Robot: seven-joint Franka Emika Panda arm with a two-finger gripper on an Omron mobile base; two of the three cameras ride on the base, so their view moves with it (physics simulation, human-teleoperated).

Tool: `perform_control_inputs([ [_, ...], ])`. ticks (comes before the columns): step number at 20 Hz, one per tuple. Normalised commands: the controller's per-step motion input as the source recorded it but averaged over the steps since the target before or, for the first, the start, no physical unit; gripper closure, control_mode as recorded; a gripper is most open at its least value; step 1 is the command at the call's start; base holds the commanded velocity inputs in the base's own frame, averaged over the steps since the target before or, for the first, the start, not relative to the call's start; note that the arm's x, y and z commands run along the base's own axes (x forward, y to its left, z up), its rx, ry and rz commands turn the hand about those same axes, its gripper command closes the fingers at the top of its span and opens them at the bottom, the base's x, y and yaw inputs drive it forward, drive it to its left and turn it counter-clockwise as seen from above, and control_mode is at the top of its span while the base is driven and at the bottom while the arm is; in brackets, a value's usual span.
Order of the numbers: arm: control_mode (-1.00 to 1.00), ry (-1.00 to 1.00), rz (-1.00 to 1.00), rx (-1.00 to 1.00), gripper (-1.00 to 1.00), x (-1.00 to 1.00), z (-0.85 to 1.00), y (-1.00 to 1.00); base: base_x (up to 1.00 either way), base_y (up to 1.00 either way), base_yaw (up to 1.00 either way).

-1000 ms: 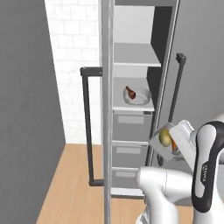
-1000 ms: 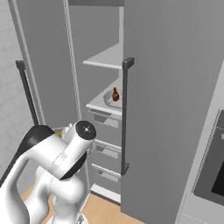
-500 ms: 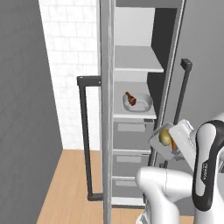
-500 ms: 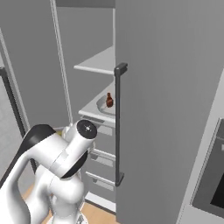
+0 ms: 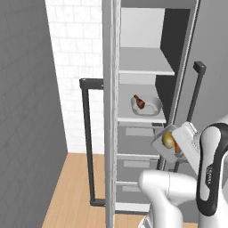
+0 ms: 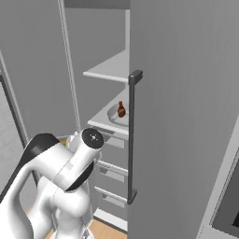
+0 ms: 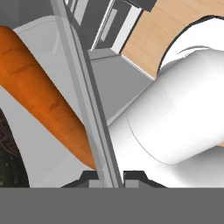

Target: Take the meat container that has the chicken drumstick and place it on the second highest rack of the freezer. Then take the vegetable container that has the carrot and cucumber and place it on the highest rack of the freezer.

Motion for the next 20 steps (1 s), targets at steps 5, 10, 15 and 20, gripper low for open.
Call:
perform_control_inputs([
  [5,1.0,0.0,0.0,0.0,1.0,0.0,0.0,0.0,0.82,0.04,-0.01],
  [10,-1.0,-0.07,-0.02,-0.11,1.0,0.27,0.5,0.0,0.34,0.0,-0.01],
  [15,-1.0,-0.15,-0.08,-0.37,1.0,0.01,1.0,0.0,0.0,0.0,0.0],
  [20,-1.0,-0.15,-0.06,-0.43,1.0,0.29,1.0,-0.09,0.0,0.0,0.0],
])
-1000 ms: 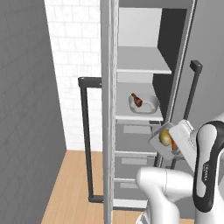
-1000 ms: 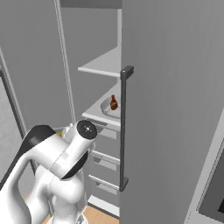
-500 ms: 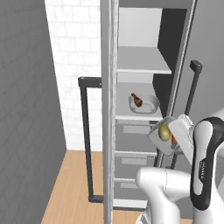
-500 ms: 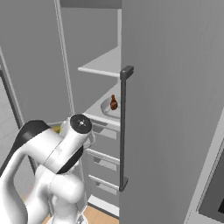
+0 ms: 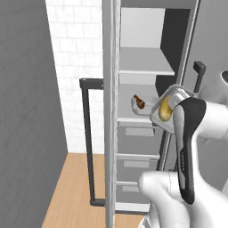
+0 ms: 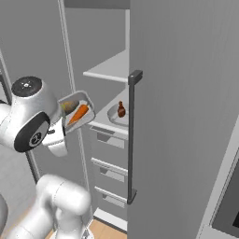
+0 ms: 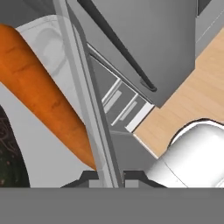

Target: Take the meat container that has the chicken drumstick and place it on the second highest rack of the freezer. Then take the vegetable container that has the carrot and cucumber and place it on the highest rack of the freezer.

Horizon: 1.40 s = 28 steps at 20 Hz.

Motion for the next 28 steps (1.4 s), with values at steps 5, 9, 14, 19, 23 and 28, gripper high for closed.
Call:
perform_control_inputs([
  [5,-1.0,-0.04,0.0,-0.18,1.0,0.79,1.0,-0.46,0.0,0.0,0.0],
  [9,-1.0,0.01,0.01,-0.09,1.0,1.0,0.57,-0.29,0.0,0.0,0.0],
  [14,-1.0,0.01,0.06,-0.12,1.0,1.0,0.02,-0.01,0.0,0.0,0.0],
  [19,-1.0,0.0,0.06,-0.06,1.0,1.0,0.0,-0.02,0.0,0.0,0.0],
  [23,-1.0,0.03,-0.01,-0.03,1.0,1.0,-0.02,-0.25,0.0,0.0,0.0],
  [28,-1.0,0.09,-0.03,0.02,1.0,1.0,0.02,-0.35,0.0,0.0,0.0],
])
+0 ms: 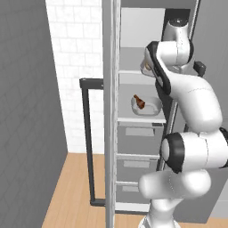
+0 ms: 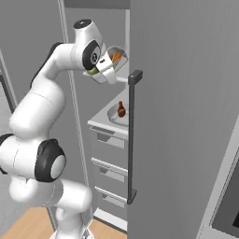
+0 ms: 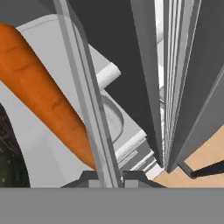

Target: Take the meat container that has the chicken drumstick and place it on the second highest rack of the freezer. Then take the vegetable container that has the carrot and cucumber and place it on the highest rack of the freezer.

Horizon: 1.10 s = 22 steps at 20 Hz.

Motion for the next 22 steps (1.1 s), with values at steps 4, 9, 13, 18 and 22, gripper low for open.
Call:
perform_control_inputs([
  [4,-1.0,0.06,0.0,0.0,1.0,1.0,0.0,-0.29,0.0,0.0,0.0],
  [9,-1.0,0.05,0.0,0.0,1.0,1.0,-0.09,-0.18,0.0,0.0,0.0],
  [13,-1.0,0.01,0.0,0.0,1.0,1.0,-0.16,-0.16,0.0,0.0,0.0],
  [18,-1.0,0.0,-0.01,0.0,-1.0,0.86,-0.08,-0.12,0.0,0.0,0.0],
  [22,-1.0,0.01,-0.02,-0.02,-1.0,0.19,0.0,0.0,0.0,0.0,0.0],
])
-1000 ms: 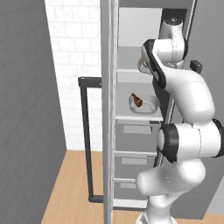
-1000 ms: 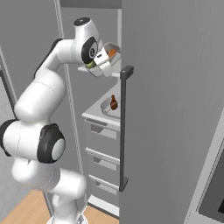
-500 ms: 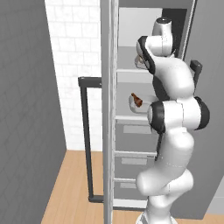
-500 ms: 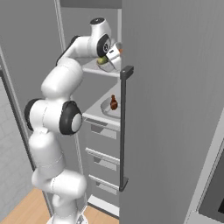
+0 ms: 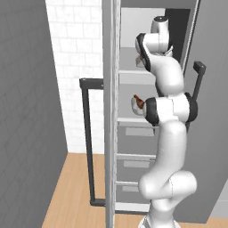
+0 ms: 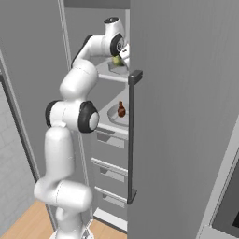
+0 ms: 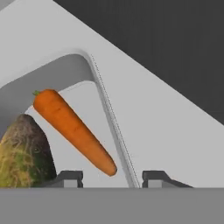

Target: Take the meat container that has the chicken drumstick and place it on the second highest rack of the freezer. Then take the vegetable container that has the carrot and cucumber and place it on the highest rack of the freezer.

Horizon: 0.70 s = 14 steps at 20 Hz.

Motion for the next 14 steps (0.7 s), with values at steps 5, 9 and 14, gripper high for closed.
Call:
perform_control_inputs([
  [5,-1.0,-0.27,0.0,-0.13,-1.0,-0.91,-0.2,0.26,0.0,0.0,0.0],
  [9,-1.0,-0.35,0.0,-0.19,-1.0,-1.0,-0.97,0.36,0.0,0.0,0.0],
  [14,-1.0,-0.29,0.0,-0.28,-1.0,-1.0,-1.0,0.27,0.0,0.0,0.0],
])
